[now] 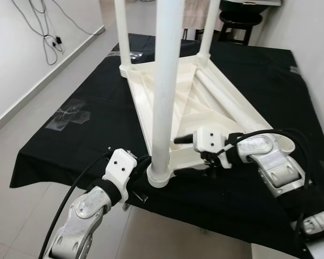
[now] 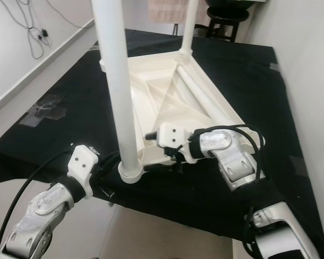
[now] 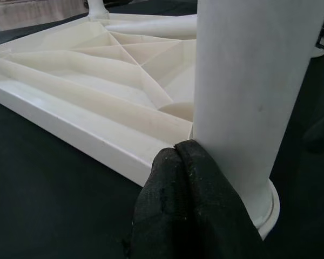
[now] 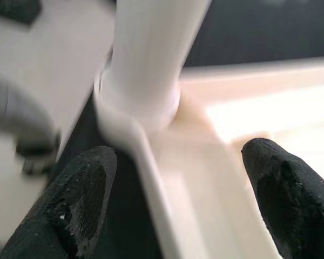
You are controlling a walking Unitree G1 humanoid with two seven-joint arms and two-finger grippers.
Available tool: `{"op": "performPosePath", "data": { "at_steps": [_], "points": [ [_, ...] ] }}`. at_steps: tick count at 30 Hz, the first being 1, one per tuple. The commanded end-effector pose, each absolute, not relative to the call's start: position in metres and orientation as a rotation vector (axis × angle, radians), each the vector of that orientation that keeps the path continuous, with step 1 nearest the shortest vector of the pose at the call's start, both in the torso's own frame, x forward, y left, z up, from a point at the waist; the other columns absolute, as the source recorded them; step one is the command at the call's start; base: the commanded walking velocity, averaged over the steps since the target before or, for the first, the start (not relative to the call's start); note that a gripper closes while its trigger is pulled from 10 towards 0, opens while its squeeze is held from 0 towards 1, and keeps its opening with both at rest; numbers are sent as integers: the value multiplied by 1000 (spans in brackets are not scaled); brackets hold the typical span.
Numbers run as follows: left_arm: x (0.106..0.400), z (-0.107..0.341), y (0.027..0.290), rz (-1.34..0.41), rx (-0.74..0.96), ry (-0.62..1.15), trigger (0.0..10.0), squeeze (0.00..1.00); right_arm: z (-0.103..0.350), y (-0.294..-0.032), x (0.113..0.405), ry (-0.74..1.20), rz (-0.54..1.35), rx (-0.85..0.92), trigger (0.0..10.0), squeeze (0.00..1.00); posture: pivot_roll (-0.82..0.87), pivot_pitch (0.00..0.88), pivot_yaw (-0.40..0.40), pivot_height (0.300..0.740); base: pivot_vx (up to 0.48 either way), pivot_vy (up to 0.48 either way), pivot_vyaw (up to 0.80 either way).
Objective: Building children table
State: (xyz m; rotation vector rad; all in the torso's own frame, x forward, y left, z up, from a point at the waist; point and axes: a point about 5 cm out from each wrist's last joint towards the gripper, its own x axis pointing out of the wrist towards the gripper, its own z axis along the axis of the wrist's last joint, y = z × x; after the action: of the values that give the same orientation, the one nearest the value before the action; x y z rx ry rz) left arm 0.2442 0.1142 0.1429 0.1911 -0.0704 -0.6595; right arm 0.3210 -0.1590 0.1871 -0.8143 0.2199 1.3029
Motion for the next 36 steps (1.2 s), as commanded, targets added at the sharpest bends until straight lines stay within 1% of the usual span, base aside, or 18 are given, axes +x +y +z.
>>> {"op": "performPosePath", "data": {
  "at_steps": [1, 6, 8, 9, 12, 14, 17, 18, 19, 20, 21, 23, 24, 26, 31, 33, 34, 36],
  "points": [
    [239, 139, 113, -688, 204, -41, 10000, 0, 183, -161, 324, 259, 1314, -863, 10000, 0, 100, 120, -30, 740, 0, 0, 0],
    [234, 137, 114, -692, 210, -28, 10000, 0, 179, -173, 336, 349, 1267, -934, 10000, 0, 113, 119, -33, 740, 0, 0, 0],
    [231, 136, 114, -693, 209, -23, 10000, 0, 175, -183, 341, 422, 1235, -1012, 10000, 0, 114, 119, -32, 740, 0, 0, 0],
    [230, 136, 114, -694, 208, -21, 10000, 0, 172, -189, 341, 466, 1228, -1060, 10000, 0, 114, 119, -32, 740, 0, 0, 0],
    [229, 135, 114, -697, 208, -19, 10000, 0, 171, -193, 342, 506, 1223, -1098, 10000, 0, 114, 117, -31, 740, 0, 0, 0],
    [227, 135, 115, -701, 210, -14, 10000, 0, 168, -200, 342, 584, 1230, -1155, 10000, 0, 116, 117, -34, 740, 0, 0, 0],
    [226, 135, 116, -702, 212, -11, 10000, 0, 167, -201, 343, 616, 1240, -1174, 10000, 0, 117, 119, -34, 740, 0, 0, 0],
    [226, 135, 116, -701, 212, -10, 10000, 0, 167, -201, 343, 623, 1245, -1175, 9569, 0, 117, 119, -34, 740, 0, 0, 0],
    [226, 135, 116, -701, 212, -10, 10000, 0, 167, -201, 343, 623, 1245, -1175, 9569, 0, 117, 119, -34, 740, 0, 0, 0],
    [225, 135, 116, -700, 213, -8, 10000, 0, 167, -201, 343, 626, 1249, -1173, 9922, 0, 120, 120, -35, 740, 0, 0, 0],
    [224, 135, 117, -696, 213, -6, 10000, 0, 168, -202, 344, 628, 1250, -1171, 9608, 0, 121, 121, -35, 740, 0, 0, 0],
    [224, 135, 117, -696, 213, -6, 10000, 0, 168, -202, 344, 628, 1250, -1171, 9608, 0, 121, 121, -35, 740, 0, 0, 0],
    [223, 135, 118, -690, 213, -3, 10000, 0, 170, -206, 346, 640, 1248, -1169, 157, 0, 118, 122, -37, 740, 0, 0, 0],
    [223, 135, 118, -686, 213, -3, 10000, 0, 169, -208, 346, 647, 1251, -1177, 0, 0, 117, 123, -37, 740, 0, 0, 0],
    [223, 135, 119, -684, 214, -3, 10000, 0, 166, -205, 345, 647, 1266, -1185, 0, 0, 115, 123, -37, 740, 0, 0, 0],
    [223, 137, 118, -684, 218, -7, 10000, 0, 161, -197, 344, 619, 1291, -1178, 0, 0, 115, 124, -38, 740, 0, 0, 0],
    [223, 137, 118, -684, 218, -7, 10000, 0, 161, -197, 344, 619, 1291, -1178, 0, 0, 115, 124, -38, 740, 0, 0, 0],
    [222, 138, 117, -686, 220, -10, 10000, 0, 158, -185, 343, 568, 1316, -1146, 0, 0, 116, 124, -38, 740, 0, 0, 0]
  ]
}}
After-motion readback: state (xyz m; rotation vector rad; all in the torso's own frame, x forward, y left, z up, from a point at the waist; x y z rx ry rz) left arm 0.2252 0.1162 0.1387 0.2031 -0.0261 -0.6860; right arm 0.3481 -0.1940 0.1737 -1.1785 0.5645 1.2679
